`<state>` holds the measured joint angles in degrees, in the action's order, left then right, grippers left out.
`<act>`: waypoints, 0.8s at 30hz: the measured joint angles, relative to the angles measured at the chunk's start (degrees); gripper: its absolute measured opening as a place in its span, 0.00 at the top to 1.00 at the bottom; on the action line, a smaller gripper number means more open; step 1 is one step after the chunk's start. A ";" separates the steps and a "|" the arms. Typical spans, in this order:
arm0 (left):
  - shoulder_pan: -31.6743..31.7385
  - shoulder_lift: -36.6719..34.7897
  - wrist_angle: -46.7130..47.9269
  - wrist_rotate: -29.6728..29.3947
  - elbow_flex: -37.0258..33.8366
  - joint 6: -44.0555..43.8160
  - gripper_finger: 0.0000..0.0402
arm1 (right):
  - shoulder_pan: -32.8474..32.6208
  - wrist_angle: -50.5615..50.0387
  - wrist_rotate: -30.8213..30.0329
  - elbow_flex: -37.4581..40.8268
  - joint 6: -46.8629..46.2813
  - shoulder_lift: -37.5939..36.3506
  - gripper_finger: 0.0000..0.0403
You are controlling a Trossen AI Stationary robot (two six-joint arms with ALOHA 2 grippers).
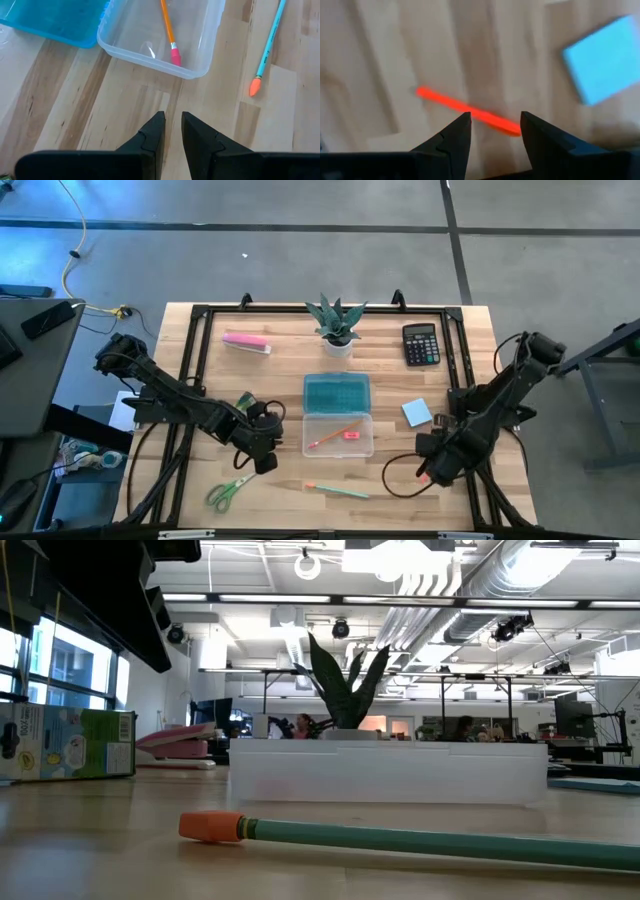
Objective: Pack school essentials
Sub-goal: Put the orange pen into the blue supply box
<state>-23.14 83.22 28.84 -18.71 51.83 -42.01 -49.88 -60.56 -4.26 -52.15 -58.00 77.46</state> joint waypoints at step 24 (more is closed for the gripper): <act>-0.01 0.02 -0.04 -0.12 0.00 -5.87 0.87 | -9.75 15.63 -3.82 10.83 10.88 -0.18 0.60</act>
<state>-23.14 83.24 28.80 -18.83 51.83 -47.88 -59.64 -44.93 -8.08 -41.32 -47.12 77.28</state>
